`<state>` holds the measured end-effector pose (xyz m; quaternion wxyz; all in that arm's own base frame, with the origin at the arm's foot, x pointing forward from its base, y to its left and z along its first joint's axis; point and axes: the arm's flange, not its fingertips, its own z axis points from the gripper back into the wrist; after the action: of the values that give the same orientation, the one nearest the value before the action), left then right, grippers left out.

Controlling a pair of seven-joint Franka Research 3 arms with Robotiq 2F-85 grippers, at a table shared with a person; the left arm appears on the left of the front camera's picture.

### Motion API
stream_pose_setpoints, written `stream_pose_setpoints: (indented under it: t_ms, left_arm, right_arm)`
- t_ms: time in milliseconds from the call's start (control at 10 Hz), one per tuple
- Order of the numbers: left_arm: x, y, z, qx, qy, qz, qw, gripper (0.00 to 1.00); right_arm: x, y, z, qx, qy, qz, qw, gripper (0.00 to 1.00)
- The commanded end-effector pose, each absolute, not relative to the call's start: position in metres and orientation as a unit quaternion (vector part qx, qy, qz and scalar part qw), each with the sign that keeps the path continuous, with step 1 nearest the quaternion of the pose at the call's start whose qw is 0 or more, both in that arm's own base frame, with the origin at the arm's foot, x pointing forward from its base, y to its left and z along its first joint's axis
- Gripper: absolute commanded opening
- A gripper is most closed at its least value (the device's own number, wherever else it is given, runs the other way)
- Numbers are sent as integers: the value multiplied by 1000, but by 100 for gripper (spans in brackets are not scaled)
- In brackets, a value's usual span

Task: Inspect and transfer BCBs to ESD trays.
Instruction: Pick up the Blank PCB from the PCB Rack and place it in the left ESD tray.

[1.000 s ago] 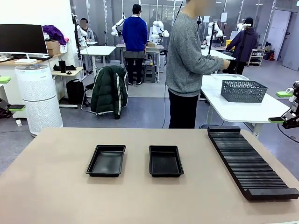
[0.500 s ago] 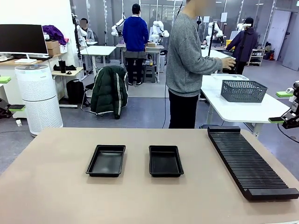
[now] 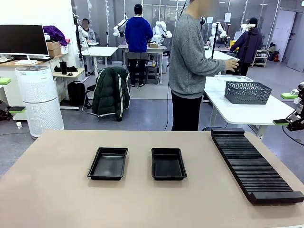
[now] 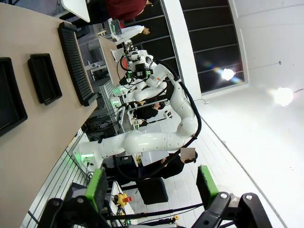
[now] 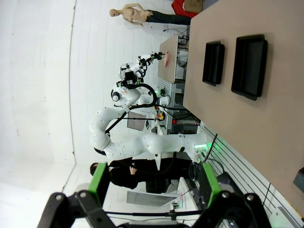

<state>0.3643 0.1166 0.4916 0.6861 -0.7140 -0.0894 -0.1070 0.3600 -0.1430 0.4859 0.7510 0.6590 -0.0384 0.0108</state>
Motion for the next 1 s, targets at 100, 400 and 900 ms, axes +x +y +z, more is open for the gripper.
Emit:
stream_pose_setpoints:
  t_ms: [100, 400, 900]
  left_arm:
    - [363, 116, 492, -714, -88, -101, 687, 100]
    - [363, 116, 492, -714, -88, -101, 687, 100]
    - [363, 116, 492, -714, -88, -101, 687, 100]
  right_arm:
    - [359, -143, 486, 658, -32, 6, 753, 100]
    - [359, -143, 486, 658, -32, 6, 753, 100]
    - [359, -143, 486, 658, -32, 6, 753, 100]
